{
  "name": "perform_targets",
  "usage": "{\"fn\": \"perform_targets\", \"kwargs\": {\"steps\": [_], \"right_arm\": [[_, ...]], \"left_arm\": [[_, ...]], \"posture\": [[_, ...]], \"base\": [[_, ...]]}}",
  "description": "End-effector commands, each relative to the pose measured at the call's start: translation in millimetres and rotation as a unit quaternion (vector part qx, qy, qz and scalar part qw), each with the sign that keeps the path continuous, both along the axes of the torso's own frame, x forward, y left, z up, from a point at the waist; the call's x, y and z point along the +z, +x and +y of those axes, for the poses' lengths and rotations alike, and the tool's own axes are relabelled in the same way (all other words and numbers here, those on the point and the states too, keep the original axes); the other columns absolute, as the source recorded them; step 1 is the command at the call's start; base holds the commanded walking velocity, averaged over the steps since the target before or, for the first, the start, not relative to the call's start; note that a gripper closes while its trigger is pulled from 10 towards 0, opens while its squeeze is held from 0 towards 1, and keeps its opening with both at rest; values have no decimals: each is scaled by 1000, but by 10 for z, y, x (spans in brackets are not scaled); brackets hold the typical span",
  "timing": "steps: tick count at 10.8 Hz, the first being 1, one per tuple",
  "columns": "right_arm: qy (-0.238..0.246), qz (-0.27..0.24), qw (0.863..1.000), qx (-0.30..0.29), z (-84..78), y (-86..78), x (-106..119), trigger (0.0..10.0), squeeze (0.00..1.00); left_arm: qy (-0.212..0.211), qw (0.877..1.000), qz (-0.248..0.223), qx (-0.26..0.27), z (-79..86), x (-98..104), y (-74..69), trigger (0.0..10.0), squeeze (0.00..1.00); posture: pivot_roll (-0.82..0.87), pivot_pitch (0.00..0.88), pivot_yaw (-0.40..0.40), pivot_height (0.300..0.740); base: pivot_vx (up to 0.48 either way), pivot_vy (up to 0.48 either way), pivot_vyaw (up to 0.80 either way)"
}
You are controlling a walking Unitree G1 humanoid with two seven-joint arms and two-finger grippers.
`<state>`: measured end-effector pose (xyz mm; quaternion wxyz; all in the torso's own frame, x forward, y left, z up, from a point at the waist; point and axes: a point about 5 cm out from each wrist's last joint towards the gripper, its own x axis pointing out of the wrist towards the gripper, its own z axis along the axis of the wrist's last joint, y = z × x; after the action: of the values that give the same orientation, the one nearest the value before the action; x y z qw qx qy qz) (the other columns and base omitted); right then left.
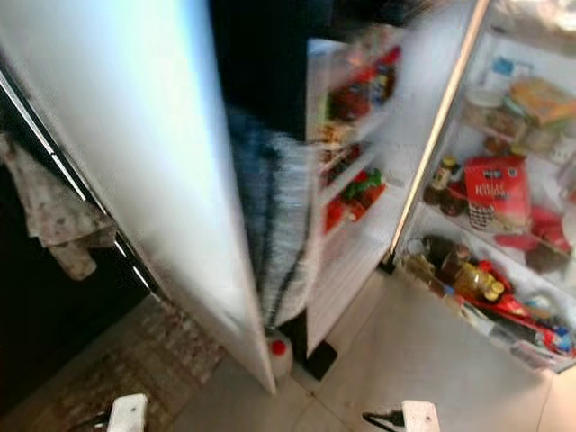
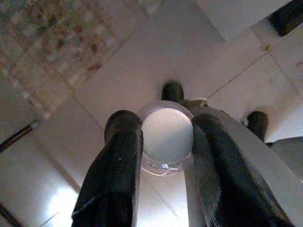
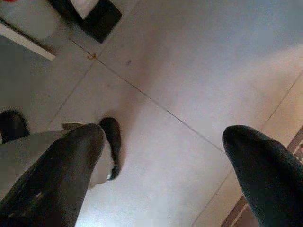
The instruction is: Restocking fridge
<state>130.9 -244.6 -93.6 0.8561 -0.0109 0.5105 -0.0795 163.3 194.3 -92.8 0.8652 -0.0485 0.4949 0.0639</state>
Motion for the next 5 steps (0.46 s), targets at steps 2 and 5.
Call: {"fn": "perform_targets", "kwargs": {"steps": [2,5], "right_arm": [[2,-2,1000,22,52,21,-4,10000,0],[1,-8,1000,21,19,59,18,10000,0]], "left_arm": [[-9,1000,10,-6,-17,-16,-27,10000,0],[-9,1000,10,-8,-10,-9,-12,10000,0]], "posture": [[-130,95,61,740],[-144,103,69,740]], "base": [[0,-442,347],[0,-399,656]]}}
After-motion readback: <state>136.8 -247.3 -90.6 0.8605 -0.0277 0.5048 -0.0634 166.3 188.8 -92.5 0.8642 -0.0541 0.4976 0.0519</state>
